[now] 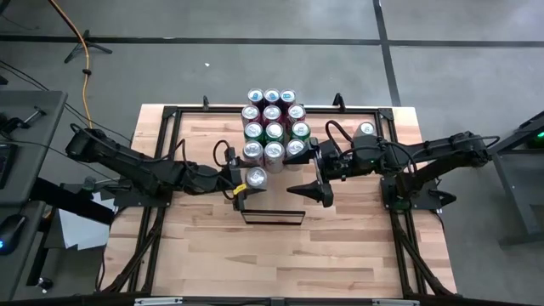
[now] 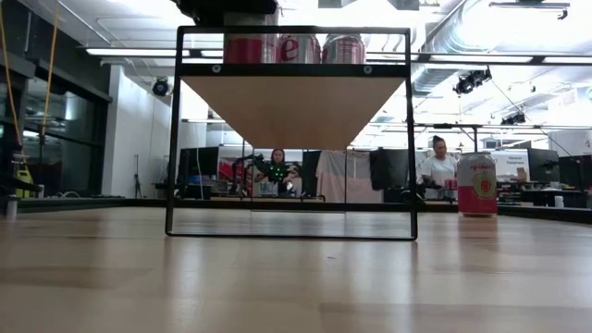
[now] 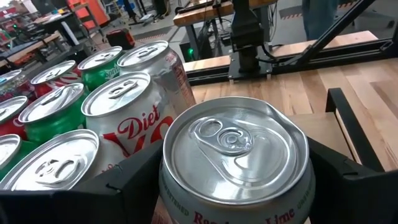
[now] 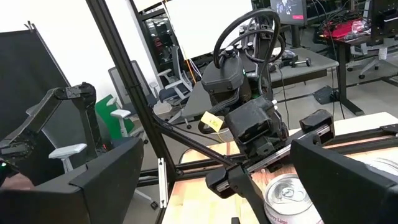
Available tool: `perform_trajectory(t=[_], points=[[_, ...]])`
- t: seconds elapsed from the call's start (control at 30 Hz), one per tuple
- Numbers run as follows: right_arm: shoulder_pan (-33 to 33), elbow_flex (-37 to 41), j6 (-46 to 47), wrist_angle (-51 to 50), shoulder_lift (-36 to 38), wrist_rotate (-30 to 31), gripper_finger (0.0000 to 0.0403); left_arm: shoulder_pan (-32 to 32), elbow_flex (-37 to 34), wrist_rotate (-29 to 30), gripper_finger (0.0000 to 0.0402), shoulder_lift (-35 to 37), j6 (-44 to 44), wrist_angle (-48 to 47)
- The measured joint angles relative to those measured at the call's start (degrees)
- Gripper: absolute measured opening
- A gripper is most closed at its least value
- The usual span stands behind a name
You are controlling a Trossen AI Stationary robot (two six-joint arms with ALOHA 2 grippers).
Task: Place canned beverage on shelf
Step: Put the left pink white soda can on the shelf
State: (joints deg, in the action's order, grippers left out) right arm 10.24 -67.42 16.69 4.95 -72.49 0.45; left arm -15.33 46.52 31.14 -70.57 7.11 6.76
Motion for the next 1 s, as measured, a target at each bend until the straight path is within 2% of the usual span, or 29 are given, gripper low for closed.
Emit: perform_trajectory(t=[0.33, 0.57, 1.0], points=[[0.0, 0.0, 0.0, 0.0, 0.0, 0.0, 0.0392, 0.0, 0.0, -3.8, 0.0267, 0.0, -2.5, 0.1], [0.0, 0.0, 0.0, 0.0, 0.0, 0.0, 0.0392, 0.0, 0.0, -3.8, 0.0273, 0.0, -2.5, 0.0], [0.0, 0.0, 0.0, 0.0, 0.0, 0.0, 0.0392, 0.0, 0.1, -3.3, 0.0342, 0.0, 2.1, 0.9]])
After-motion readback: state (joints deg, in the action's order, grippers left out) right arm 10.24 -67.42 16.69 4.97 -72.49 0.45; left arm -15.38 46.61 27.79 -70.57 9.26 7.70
